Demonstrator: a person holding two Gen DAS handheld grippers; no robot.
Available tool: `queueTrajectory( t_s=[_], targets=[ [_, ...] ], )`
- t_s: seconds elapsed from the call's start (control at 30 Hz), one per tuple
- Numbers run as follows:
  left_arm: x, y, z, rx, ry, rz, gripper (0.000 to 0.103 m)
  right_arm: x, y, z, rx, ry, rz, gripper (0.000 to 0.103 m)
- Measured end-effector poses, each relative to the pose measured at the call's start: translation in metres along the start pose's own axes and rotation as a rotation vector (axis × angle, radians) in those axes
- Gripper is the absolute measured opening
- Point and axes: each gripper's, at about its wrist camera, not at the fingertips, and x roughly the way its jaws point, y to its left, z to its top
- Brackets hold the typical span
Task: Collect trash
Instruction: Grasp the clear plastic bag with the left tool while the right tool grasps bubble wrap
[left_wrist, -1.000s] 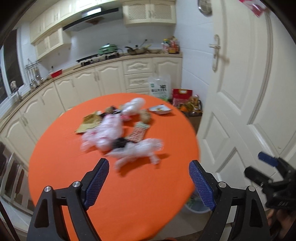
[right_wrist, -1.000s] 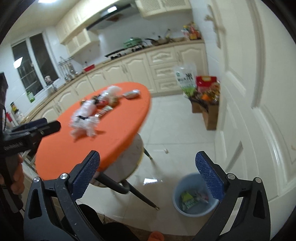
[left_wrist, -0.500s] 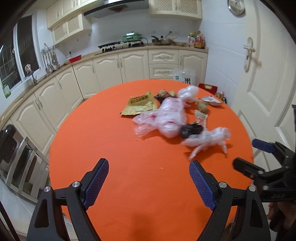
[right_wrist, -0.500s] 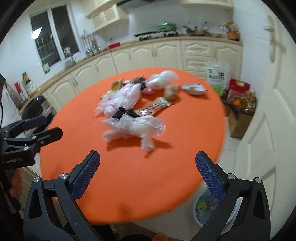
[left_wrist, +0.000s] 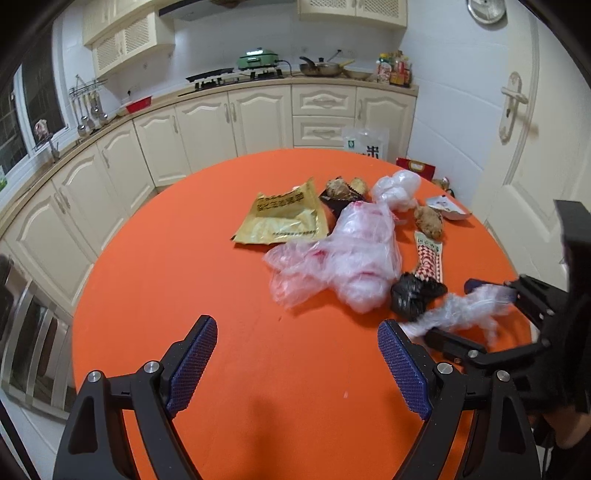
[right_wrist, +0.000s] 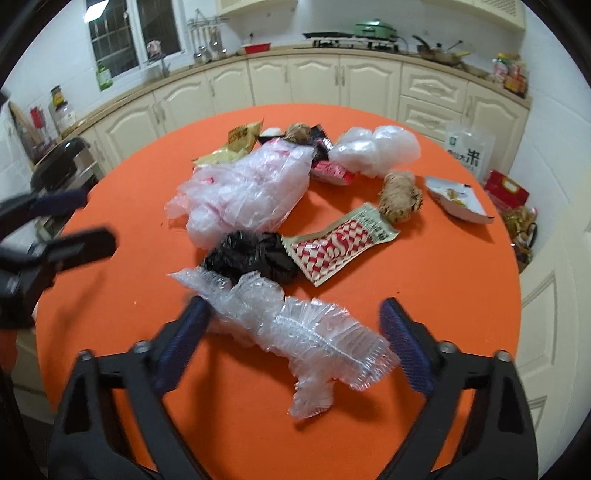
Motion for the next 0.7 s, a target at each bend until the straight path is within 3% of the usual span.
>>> queueTrajectory(
  t_s=[0.03, 0.07, 0.2, 0.37, 0.47, 0.63, 0.7],
  targets=[
    [0.004, -0.002, 0.003, 0.004, 0.0, -0.003, 0.085, -0.005, -0.003, -0.003, -0.003, -0.01, 0.002, 0.056],
    [0.009, -0.004, 0.007, 0.007, 0.004, -0.005, 0.085, -0.007, -0.007, -0.005, 0.01, -0.011, 0.03, 0.033],
    [0.028, -0.016, 0.026, 0.035, 0.011, -0.004, 0.085, -0.02, -0.024, -0.017, 0.049, -0.022, 0.044, 0.033],
    [0.055, -0.03, 0.054, 0.017, 0.023, -0.012, 0.085, -0.04, -0.048, -0.022, 0.133, -0.105, 0.048, 0.031],
    [0.074, -0.039, 0.065, 0.026, 0.043, 0.038, 0.085, -0.044, -0.06, -0.018, 0.165, -0.134, 0.034, 0.031],
    [0.103, -0.049, 0.077, 0.042, 0.09, 0.029, 0.085, -0.038, -0.07, -0.014, 0.203, -0.143, 0.043, 0.031],
    [0.115, -0.052, 0.08, 0.064, 0.101, 0.063, 0.083, -0.035, -0.074, -0.014, 0.215, -0.141, 0.056, 0.031]
  ],
)
